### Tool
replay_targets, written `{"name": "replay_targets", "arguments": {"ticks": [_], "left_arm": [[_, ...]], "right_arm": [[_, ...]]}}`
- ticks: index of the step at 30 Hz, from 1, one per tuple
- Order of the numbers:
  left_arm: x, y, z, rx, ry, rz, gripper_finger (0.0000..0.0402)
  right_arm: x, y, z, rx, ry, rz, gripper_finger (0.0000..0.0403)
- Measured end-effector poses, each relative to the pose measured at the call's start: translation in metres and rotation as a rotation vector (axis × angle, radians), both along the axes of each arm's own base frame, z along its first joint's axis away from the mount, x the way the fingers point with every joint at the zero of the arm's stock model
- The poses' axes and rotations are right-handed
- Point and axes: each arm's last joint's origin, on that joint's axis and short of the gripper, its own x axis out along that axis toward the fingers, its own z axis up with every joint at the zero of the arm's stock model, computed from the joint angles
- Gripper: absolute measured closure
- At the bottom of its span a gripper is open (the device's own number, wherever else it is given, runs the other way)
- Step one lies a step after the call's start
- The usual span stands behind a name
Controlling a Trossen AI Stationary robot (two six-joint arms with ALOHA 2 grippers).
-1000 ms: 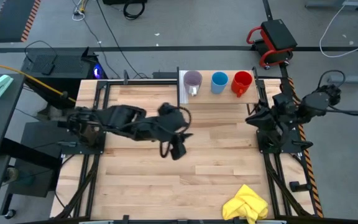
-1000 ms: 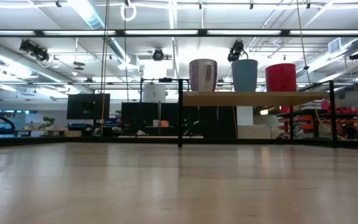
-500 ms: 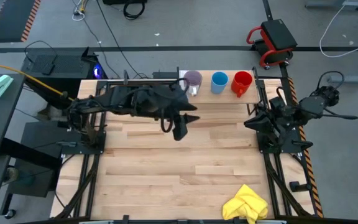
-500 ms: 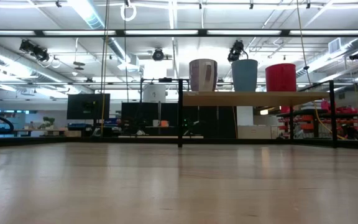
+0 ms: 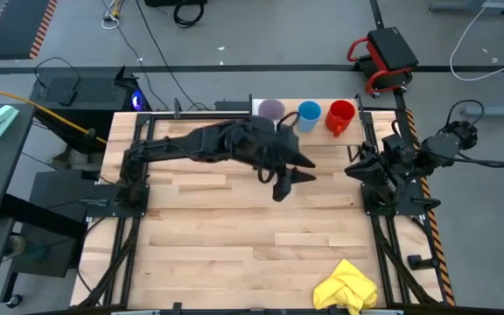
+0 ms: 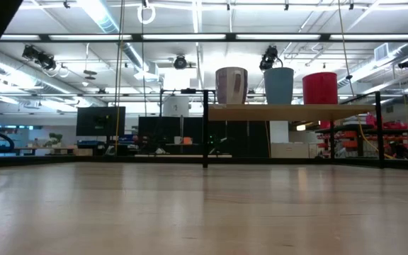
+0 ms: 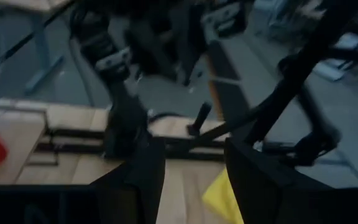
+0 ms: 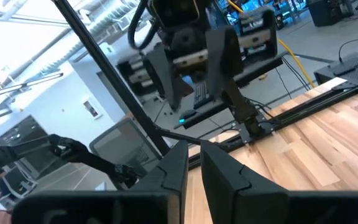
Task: Stack small to large cups/mugs on shelf
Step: Return to Home Position
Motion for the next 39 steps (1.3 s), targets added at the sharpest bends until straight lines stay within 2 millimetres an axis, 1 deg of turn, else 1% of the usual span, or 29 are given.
{"name": "replay_targets", "arguments": {"ticks": [3,7,10,12,13,16,19,23,26,28,31,33,36,37,39], "left_arm": [[0.001,0.013,0.005,-0.015,-0.049,-0.015,0.0226],[-0.006,0.025,0.007,-0.009,-0.015,0.013,0.0223],[-0.021,0.033,0.018,-0.003,-0.002,0.031,0.0226],[-0.041,0.040,0.033,0.007,-0.007,0.046,0.0229],[-0.054,0.043,0.043,0.008,-0.026,0.055,0.0229],[-0.098,0.049,0.074,0.033,-0.079,0.081,0.0228],[-0.145,0.049,0.097,0.050,-0.093,0.125,0.0224],[-0.203,0.045,0.110,0.081,-0.039,0.262,0.0225],[-0.240,0.041,0.116,0.086,-0.011,0.383,0.0228],[-0.260,0.038,0.118,0.081,-0.004,0.435,0.0229],[-0.276,0.031,0.117,0.072,0.029,0.471,0.0226],[-0.280,0.026,0.112,0.088,0.073,0.492,0.0224],[-0.285,0.024,0.108,0.126,0.112,0.582,0.0225],[-0.290,0.025,0.109,0.128,0.106,0.614,0.0226],[-0.309,0.027,0.114,0.109,0.069,0.649,0.0228]], "right_arm": [[0.000,0.000,0.000,0.000,0.000,-0.010,0.0353],[0.000,0.000,0.000,0.003,0.001,-0.010,0.0353],[0.000,0.000,0.000,0.004,0.001,-0.011,0.0353],[0.000,0.000,0.000,0.002,0.001,-0.011,0.0353],[0.000,0.000,0.000,0.001,0.001,-0.011,0.0353],[0.000,0.000,0.000,-0.001,0.001,-0.011,0.0353],[0.000,0.000,0.000,-0.003,0.001,-0.011,0.0353],[0.000,0.000,0.000,-0.006,0.000,-0.011,0.0353],[0.000,0.000,0.000,-0.009,0.000,-0.012,0.0353],[0.000,0.000,0.000,-0.010,0.000,-0.012,0.0353],[0.000,-0.001,0.000,-0.014,-0.001,-0.016,0.0353],[0.000,-0.001,0.000,-0.014,-0.001,-0.019,0.0353],[0.000,-0.001,0.000,-0.013,-0.001,-0.023,0.0353],[0.000,-0.001,0.000,-0.013,-0.001,-0.023,0.0353],[0.000,-0.001,0.000,-0.008,0.000,-0.023,0.0353]]}}
